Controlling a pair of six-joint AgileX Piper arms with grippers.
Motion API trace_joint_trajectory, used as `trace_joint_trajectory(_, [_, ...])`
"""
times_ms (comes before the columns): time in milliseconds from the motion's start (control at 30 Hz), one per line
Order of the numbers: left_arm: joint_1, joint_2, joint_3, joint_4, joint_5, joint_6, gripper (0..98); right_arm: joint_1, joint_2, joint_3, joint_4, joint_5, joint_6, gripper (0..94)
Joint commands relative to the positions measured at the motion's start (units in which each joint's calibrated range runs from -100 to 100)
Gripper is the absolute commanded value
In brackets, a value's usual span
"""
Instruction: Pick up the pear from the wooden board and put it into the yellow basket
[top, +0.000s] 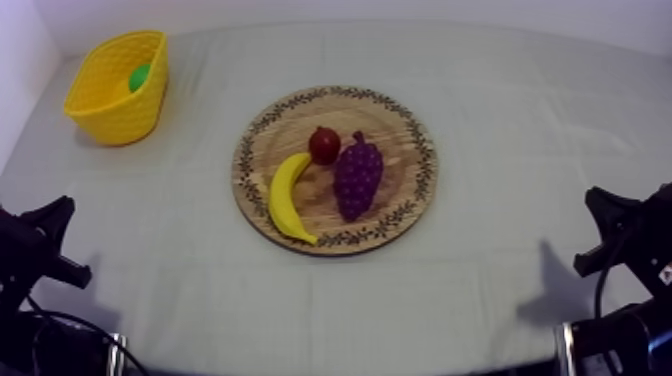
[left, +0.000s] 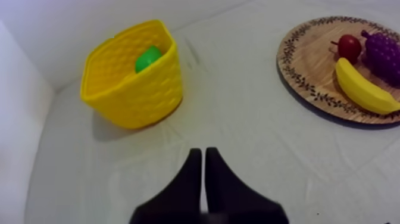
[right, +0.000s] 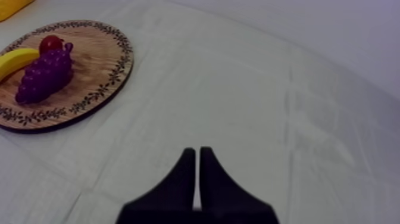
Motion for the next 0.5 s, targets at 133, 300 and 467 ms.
trace_joint_trajectory(133, [-0.1, 0.0, 1.7, -1.28, -0.3, 1.9, 0.1, -0.1, 0.0, 0.0, 0.0, 0.0, 0.0, 0.4])
trace_joint_trajectory(300, [-0.1, -0.1, 2.0, -1.95, -0.8, 7.6, 0.1, -0.1, 0.0, 0.0, 0.0, 0.0, 0.0, 0.4])
trace_joint_trajectory(467, [-0.1, -0.1, 2.1, -2.21, -1.0, 17.8, 0.1, -0.1, 0.0, 0.0, 0.0, 0.0, 0.0, 0.4])
